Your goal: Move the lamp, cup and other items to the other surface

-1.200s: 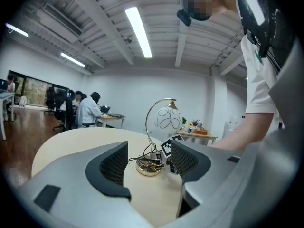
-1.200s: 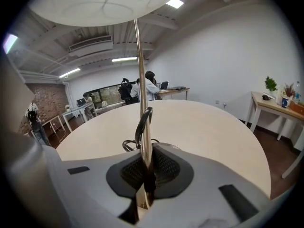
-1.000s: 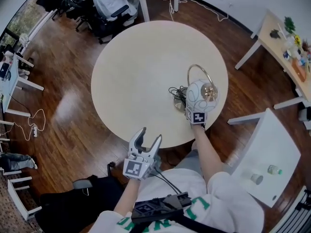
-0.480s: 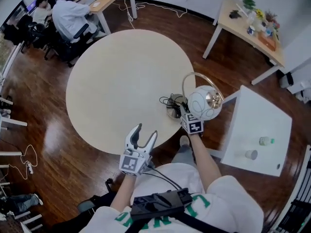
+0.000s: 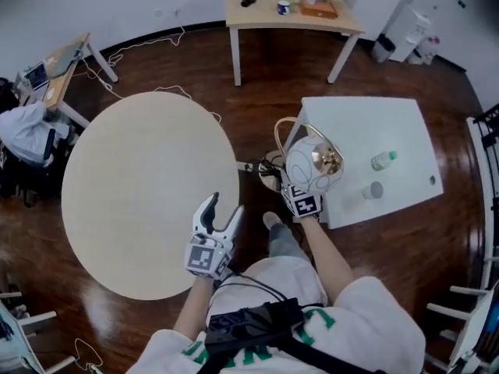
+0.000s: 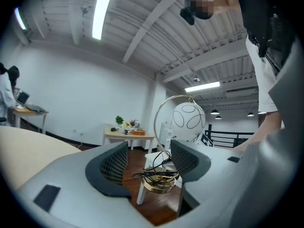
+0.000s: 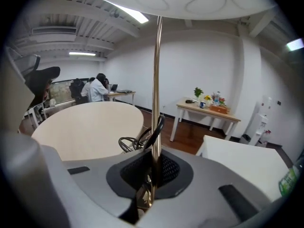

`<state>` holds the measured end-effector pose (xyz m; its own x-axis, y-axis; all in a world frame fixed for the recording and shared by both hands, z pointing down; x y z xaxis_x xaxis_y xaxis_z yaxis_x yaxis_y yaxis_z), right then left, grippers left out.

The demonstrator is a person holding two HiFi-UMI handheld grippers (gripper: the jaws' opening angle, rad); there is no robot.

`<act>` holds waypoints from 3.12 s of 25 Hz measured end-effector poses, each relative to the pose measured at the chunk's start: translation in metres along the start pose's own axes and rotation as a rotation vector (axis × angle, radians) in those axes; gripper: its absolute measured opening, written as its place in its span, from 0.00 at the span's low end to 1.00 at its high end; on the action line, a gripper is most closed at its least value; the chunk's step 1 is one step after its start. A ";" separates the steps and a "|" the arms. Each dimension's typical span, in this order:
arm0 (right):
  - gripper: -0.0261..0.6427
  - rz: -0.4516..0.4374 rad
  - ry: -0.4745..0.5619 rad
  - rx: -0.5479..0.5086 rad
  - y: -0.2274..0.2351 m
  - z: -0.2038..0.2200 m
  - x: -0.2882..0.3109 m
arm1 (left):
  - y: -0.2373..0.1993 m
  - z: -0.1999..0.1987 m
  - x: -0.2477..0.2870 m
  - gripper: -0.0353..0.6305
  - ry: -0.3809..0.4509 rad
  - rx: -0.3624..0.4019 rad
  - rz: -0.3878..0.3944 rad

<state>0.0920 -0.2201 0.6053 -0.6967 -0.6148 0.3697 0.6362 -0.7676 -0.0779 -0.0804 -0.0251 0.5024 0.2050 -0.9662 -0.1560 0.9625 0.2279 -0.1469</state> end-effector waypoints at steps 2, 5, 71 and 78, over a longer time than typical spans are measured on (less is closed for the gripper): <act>0.08 0.079 -0.012 0.022 0.039 0.008 -0.014 | 0.010 0.006 0.035 0.45 -0.004 -0.014 0.073; 0.08 0.178 -0.020 0.073 0.093 0.018 -0.033 | 0.030 0.015 0.081 0.45 -0.015 -0.023 0.163; 0.68 -0.588 0.698 0.256 -0.140 -0.154 -0.007 | -0.047 -0.066 -0.134 0.45 0.168 0.102 -0.583; 0.63 -0.821 0.663 0.220 -0.230 -0.169 -0.017 | -0.053 -0.080 -0.190 0.45 0.171 0.163 -0.706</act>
<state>-0.0982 -0.0636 0.4605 -0.9365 0.0473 -0.3475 -0.1083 -0.9815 0.1582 -0.1841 0.1558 0.4613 -0.4902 -0.8407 -0.2302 0.8716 -0.4742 -0.1243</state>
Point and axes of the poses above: the fingertips, and each gripper's own axes: x forward along the fingers, y to its right, z out of its underside, the point moved 6 cm from there along -x, backward along the fingers, and after that the axes turned 13 degrees about y, right-handed, at the moved point
